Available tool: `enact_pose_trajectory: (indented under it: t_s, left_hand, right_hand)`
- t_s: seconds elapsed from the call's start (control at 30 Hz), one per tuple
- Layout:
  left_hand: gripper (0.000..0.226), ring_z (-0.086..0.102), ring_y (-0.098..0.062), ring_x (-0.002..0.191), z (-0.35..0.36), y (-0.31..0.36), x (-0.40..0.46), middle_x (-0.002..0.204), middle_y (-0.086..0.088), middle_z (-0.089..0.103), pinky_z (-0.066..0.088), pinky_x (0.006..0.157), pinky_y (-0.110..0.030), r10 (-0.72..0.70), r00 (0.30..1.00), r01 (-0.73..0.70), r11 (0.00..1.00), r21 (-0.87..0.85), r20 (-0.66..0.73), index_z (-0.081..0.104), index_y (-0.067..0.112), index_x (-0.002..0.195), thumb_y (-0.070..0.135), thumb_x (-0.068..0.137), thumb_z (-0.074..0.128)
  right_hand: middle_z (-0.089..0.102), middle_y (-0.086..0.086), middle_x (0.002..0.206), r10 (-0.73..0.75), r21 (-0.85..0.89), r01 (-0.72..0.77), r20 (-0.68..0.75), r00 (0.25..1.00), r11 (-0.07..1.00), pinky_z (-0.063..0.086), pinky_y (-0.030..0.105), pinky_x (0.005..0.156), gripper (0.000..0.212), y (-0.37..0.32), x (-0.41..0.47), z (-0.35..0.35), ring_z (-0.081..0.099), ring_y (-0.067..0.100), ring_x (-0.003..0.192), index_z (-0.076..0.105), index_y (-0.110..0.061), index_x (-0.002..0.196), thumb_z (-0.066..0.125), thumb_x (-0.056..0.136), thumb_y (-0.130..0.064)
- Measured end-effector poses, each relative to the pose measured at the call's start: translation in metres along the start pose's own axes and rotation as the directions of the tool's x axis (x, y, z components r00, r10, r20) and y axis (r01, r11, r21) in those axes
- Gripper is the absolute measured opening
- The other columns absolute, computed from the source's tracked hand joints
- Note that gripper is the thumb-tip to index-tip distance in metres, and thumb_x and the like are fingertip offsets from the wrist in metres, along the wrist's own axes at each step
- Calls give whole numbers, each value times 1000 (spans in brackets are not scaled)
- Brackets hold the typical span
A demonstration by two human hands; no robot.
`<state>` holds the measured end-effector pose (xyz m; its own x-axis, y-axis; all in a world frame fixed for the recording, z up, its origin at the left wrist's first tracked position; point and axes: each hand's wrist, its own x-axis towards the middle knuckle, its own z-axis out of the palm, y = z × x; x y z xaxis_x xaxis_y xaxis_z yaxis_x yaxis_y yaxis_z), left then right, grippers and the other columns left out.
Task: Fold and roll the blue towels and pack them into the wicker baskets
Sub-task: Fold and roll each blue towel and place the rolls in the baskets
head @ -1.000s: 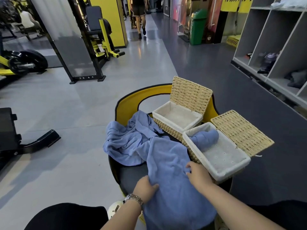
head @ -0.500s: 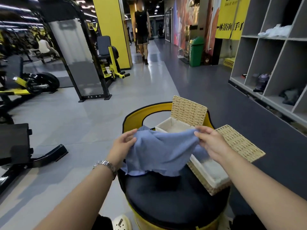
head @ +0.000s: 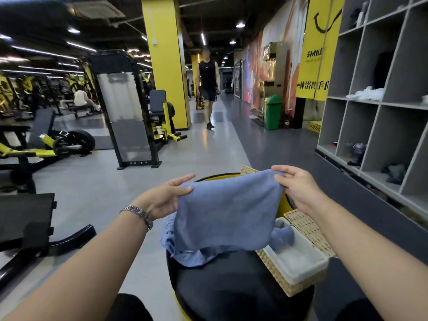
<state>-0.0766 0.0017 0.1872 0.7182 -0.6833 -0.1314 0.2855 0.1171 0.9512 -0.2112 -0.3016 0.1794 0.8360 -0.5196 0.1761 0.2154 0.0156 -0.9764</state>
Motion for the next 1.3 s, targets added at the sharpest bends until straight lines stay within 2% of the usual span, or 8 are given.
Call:
enact_pose_trajectory:
  t_s: [0.2,0.33,0.43,0.57,0.67,0.87,1.03,1.3]
  left_hand:
    - [35,64,-21,96,11,0,-7,108,-7,70,54,80,-36,14,992,-16,1000,-15,-124,58,19,125,37,97,47]
    - [46,60,-17,86,8,0,-4,113,-8,61,57,66,-31,100,965,-139,979,-147,-244,41,24,141,9,98,47]
    - [53,63,-21,90,8,4,-13,116,-10,63,59,64,-27,75,986,-103,976,-190,-148,47,25,135,-3,91,51]
    - [29,71,-21,82,14,12,-21,108,-11,70,60,64,-30,80,994,-99,947,-305,-74,63,16,119,15,92,53]
    - [32,70,-22,85,16,18,-13,109,-10,66,60,66,-35,93,980,-162,884,-439,-176,55,22,129,19,97,48]
    - [51,63,-15,96,1,19,-10,121,-6,59,57,77,-26,193,957,-206,978,-41,-218,44,22,139,1,93,53]
    - [36,65,-18,101,-7,15,-16,118,-10,66,56,81,-26,55,993,-23,961,274,-107,55,18,127,3,95,51]
    - [23,63,-13,100,-5,14,-13,110,-4,65,56,71,-17,251,927,-202,960,192,-278,62,16,109,6,88,62]
  right_hand:
    - [67,8,100,-8,-10,8,-5,1000,1000,50,24,72,29,-13,-8,-4,63,17,86,64,-9,108,56,87,9]
    - [69,4,105,-28,-60,26,-33,999,998,50,23,70,32,-12,-12,-6,65,15,89,68,-23,96,56,88,5]
    - [68,2,112,-19,-97,14,-57,998,995,51,27,72,35,-12,-10,-11,64,20,99,71,-29,95,57,88,2]
    - [67,5,112,-16,-1,16,-63,998,1000,51,25,70,38,-20,-9,-15,64,20,95,70,-27,100,55,88,6]
    - [69,6,104,-37,88,42,-60,998,995,53,21,67,23,-28,-10,-13,66,14,84,69,-16,104,62,87,-3]
    - [67,7,90,-91,141,101,-81,993,985,53,13,63,19,-25,-9,-9,64,13,79,68,-10,92,58,87,6]
    - [66,8,95,-51,114,60,-75,996,992,54,15,67,25,-17,-4,-16,63,14,84,68,-14,96,56,88,7]
    - [69,9,98,-37,81,45,-93,995,996,54,23,76,17,-13,-2,-23,66,19,91,71,-15,89,65,84,0]
